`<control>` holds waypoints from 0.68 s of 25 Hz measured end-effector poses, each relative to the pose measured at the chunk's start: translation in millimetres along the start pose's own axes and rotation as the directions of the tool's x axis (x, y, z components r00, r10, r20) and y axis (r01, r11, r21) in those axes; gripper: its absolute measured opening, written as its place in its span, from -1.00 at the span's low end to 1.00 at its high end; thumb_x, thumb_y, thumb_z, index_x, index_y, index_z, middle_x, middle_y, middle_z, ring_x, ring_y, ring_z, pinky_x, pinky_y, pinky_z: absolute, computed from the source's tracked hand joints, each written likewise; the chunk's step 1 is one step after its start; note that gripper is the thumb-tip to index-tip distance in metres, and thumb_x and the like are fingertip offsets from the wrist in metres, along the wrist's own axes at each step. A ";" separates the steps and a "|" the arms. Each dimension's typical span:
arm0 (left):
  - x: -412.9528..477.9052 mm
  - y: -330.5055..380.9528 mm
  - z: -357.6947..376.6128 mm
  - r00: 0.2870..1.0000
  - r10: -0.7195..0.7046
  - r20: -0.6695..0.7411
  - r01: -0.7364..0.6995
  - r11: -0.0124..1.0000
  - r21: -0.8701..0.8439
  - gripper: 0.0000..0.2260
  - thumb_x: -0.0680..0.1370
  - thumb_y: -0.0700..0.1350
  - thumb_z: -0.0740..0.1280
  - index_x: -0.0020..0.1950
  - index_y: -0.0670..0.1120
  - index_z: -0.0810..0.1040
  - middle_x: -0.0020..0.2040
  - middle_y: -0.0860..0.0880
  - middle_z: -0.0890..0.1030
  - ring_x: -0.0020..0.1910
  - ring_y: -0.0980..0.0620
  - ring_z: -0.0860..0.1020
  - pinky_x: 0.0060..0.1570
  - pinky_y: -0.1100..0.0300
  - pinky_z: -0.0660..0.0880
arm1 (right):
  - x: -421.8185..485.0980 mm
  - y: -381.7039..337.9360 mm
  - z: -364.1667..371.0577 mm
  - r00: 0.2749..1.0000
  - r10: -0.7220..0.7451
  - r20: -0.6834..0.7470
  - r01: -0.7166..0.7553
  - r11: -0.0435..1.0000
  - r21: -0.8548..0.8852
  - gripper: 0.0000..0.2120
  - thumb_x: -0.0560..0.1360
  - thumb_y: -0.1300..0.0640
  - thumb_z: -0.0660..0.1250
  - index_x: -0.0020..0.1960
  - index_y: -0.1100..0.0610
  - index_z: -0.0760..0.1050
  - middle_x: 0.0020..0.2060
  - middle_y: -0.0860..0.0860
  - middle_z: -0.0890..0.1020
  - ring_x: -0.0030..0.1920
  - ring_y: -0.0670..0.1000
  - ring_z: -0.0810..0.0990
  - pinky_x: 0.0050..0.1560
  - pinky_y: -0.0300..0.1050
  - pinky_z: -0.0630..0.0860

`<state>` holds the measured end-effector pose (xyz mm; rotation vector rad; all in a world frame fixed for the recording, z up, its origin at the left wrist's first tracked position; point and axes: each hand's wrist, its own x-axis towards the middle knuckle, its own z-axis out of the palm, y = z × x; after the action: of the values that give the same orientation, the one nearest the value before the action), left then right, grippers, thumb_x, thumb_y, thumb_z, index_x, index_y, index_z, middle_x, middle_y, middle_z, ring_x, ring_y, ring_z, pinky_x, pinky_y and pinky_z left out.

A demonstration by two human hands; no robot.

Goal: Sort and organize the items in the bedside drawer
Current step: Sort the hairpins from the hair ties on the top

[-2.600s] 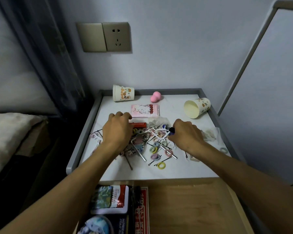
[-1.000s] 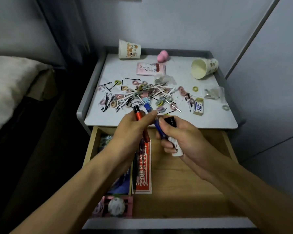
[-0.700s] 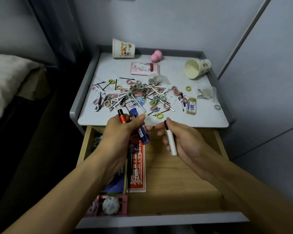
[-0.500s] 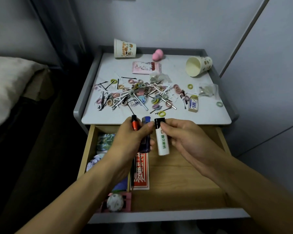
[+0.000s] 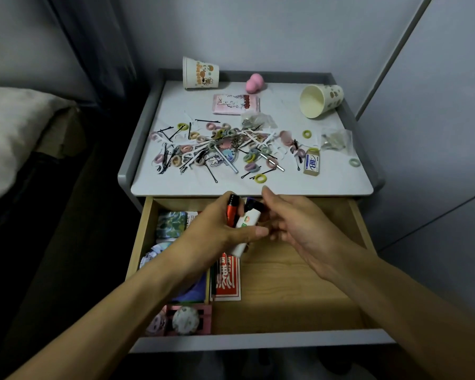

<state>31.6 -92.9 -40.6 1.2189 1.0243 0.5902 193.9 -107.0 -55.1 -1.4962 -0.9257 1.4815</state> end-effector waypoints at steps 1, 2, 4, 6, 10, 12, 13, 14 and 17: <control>-1.1 0.7 -0.9 1.000 -0.011 0.016 0.011 1.000 -0.008 -0.54 0.41 -0.27 0.50 0.22 -0.33 0.39 0.10 -0.39 0.56 -0.06 -0.28 0.62 0.09 -0.23 0.52 | 2.6 0.6 -1.8 1.000 -0.001 -0.002 0.001 1.000 -0.011 -0.67 0.58 -0.08 0.30 0.03 0.19 0.63 -0.10 0.15 0.69 -0.16 0.05 0.59 -0.03 0.03 0.51; -2.0 1.4 -1.7 0.999 -0.019 0.033 0.020 1.000 -0.016 -0.57 0.43 -0.31 0.47 0.24 -0.31 0.41 0.10 -0.38 0.57 -0.11 -0.21 0.61 0.07 -0.20 0.54 | 4.5 0.9 -3.0 1.000 0.006 0.021 -0.006 1.000 0.004 -0.69 0.57 -0.06 0.31 0.03 0.19 0.64 -0.09 0.16 0.69 -0.14 0.06 0.59 0.02 0.06 0.49; -3.5 1.8 -3.5 0.999 -0.023 0.046 0.025 0.999 -0.029 -0.61 0.46 -0.35 0.42 0.25 -0.27 0.43 0.08 -0.33 0.61 -0.17 -0.14 0.63 0.02 -0.12 0.57 | 6.1 2.2 -2.2 0.994 0.032 0.104 -0.039 0.997 0.067 -0.74 0.58 0.01 0.31 0.01 0.19 0.66 -0.16 0.12 0.69 -0.21 0.01 0.59 -0.09 -0.07 0.49; -3.3 0.3 -7.4 0.999 -0.026 0.029 0.028 0.998 -0.063 -0.65 0.49 -0.36 0.39 0.24 -0.27 0.43 0.03 -0.30 0.65 -0.17 -0.17 0.66 -0.06 -0.05 0.61 | 6.6 4.7 1.1 0.993 0.023 0.117 -0.026 0.999 0.022 -0.75 0.60 0.03 0.28 -0.05 0.15 0.67 -0.26 0.03 0.63 -0.29 -0.06 0.50 -0.28 -0.21 0.39; 2.7 -9.9 -20.9 0.987 -0.099 -0.128 0.078 0.984 -0.157 -0.67 0.48 -0.35 0.41 0.20 -0.33 0.43 0.00 -0.32 0.65 -0.20 -0.18 0.68 -0.24 0.05 0.63 | 7.2 6.3 9.1 0.999 -0.023 -0.038 0.022 0.999 -0.024 -0.72 0.65 0.04 0.18 -0.03 0.19 0.58 -0.37 -0.06 0.56 -0.39 -0.14 0.45 -0.44 -0.28 0.33; 3.3 -12.6 -23.4 0.976 -0.152 -0.157 0.135 0.984 -0.113 -0.69 0.49 -0.36 0.40 0.20 -0.34 0.43 -0.10 -0.29 0.67 -0.28 -0.12 0.69 -0.32 0.09 0.63 | 6.3 6.2 14.3 0.993 -0.054 -0.107 0.053 0.999 -0.009 -0.72 0.67 0.05 0.14 0.00 0.20 0.54 -0.31 0.01 0.58 -0.43 -0.15 0.47 -0.48 -0.30 0.35; 1.9 -12.6 -22.6 0.974 -0.173 -0.145 0.160 0.982 -0.100 -0.72 0.51 -0.36 0.37 0.19 -0.35 0.44 -0.18 -0.25 0.68 -0.31 -0.10 0.68 -0.34 0.11 0.63 | 5.2 6.1 17.6 0.990 -0.068 -0.123 0.069 0.998 0.000 -0.71 0.67 0.05 0.13 0.00 0.21 0.52 -0.28 0.07 0.59 -0.44 -0.14 0.47 -0.49 -0.30 0.36; 0.5 -12.4 -21.8 0.973 -0.189 -0.134 0.177 0.979 -0.100 -0.75 0.52 -0.36 0.36 0.18 -0.35 0.45 -0.23 -0.22 0.69 -0.33 -0.08 0.68 -0.36 0.13 0.63 | 4.3 6.6 20.5 0.988 -0.077 -0.132 0.078 0.997 -0.003 -0.71 0.68 0.05 0.12 0.00 0.21 0.52 -0.26 0.10 0.59 -0.44 -0.13 0.48 -0.49 -0.30 0.36; -0.3 -10.4 -24.6 0.966 -0.208 -0.155 0.183 0.970 -0.161 -0.76 0.52 -0.30 0.39 0.15 -0.33 0.49 -0.20 -0.19 0.69 -0.32 -0.07 0.67 -0.36 0.12 0.63 | 5.5 9.0 25.8 0.983 -0.065 -0.173 0.054 0.996 -0.067 -0.71 0.68 0.02 0.11 -0.03 0.17 0.50 -0.26 0.09 0.58 -0.46 -0.12 0.46 -0.53 -0.31 0.33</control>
<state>8.4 -84.4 -50.6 0.9372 1.2091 0.6101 168.0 -104.2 -64.9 -1.6012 -0.9095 1.2663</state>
